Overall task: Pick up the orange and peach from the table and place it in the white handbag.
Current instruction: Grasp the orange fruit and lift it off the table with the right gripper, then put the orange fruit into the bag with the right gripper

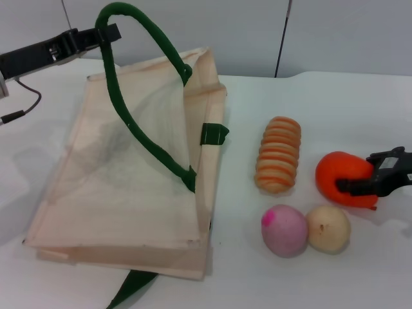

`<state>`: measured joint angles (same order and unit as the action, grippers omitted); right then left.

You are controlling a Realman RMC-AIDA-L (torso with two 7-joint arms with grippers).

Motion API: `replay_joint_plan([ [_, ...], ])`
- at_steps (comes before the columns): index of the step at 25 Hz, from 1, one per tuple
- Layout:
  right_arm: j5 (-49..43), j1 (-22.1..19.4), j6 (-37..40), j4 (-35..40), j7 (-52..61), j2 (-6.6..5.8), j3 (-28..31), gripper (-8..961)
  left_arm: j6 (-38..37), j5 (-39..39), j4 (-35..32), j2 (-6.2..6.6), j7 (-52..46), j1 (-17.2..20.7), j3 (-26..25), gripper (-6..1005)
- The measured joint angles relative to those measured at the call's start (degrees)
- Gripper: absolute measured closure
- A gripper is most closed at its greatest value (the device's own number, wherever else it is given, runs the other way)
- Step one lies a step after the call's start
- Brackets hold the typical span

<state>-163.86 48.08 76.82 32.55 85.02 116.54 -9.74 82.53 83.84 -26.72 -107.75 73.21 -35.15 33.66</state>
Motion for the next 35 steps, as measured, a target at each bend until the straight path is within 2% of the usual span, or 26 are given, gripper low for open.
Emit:
replay_joint_plan([
  [13,0.9,-0.1,1.3,0.3,-0.2,-0.11,-0.8,394,0.7,0.7,0.0,0.04,0.0,0.1,0.0,886],
  [21,2.3,-0.9,4.7,2.4,-3.3,-0.05,-0.2,431,2.7,2.3,0.0,0.43,0.0,0.4,0.0,886],
  [31,11.2,-3.1,9.2,9.1,-3.6,-0.01,1.1,513,6.1,5.6,0.0,0.88,0.0,1.1,0.0,885],
  [35,15.7,-2.7,11.8,10.3,-4.8,0.00,0.6,550,6.8,6.6,0.0,0.94,0.0,1.1,0.0,885],
])
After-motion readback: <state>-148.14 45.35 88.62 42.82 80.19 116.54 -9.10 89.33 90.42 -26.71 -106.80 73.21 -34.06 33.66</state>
